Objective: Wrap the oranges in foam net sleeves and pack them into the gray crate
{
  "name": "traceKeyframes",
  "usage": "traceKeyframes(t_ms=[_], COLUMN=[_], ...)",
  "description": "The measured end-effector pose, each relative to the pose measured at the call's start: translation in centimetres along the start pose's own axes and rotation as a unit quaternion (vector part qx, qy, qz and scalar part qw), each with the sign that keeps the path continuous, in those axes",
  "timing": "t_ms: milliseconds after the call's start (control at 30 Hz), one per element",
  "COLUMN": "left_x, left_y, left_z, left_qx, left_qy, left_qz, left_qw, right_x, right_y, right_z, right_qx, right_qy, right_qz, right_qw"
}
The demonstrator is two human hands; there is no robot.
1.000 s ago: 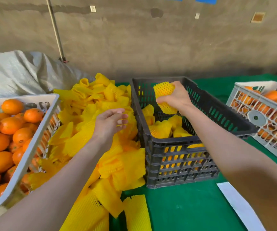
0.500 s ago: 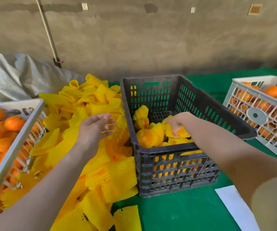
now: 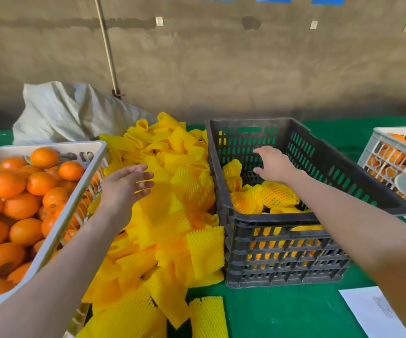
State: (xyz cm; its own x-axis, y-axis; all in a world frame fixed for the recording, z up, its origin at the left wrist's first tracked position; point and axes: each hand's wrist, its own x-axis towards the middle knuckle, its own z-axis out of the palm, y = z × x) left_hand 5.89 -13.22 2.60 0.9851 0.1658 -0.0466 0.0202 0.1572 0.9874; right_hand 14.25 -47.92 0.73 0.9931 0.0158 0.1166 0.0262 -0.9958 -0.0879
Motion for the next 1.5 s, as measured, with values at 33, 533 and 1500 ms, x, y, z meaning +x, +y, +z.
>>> traceKeyframes(t_ms=[33,533,1500], left_x=[0.0,-2.0,-3.6], left_y=[0.0,-0.5,0.1], left_z=[-0.5,-4.9,-9.4], left_qx=[-0.003,-0.030,-0.028], left_qy=[0.004,0.031,-0.001], left_qz=[-0.001,-0.010,0.091], left_qw=[1.000,0.999,0.995], right_x=[-0.3,-7.5,-16.7], right_y=[-1.4,-21.2,-28.5], right_z=[-0.8,2.0,-1.3], right_qx=[0.043,-0.092,0.583], right_qy=[0.063,-0.139,0.002], right_qz=[-0.037,-0.324,-0.198], right_qw=[0.996,0.931,0.788])
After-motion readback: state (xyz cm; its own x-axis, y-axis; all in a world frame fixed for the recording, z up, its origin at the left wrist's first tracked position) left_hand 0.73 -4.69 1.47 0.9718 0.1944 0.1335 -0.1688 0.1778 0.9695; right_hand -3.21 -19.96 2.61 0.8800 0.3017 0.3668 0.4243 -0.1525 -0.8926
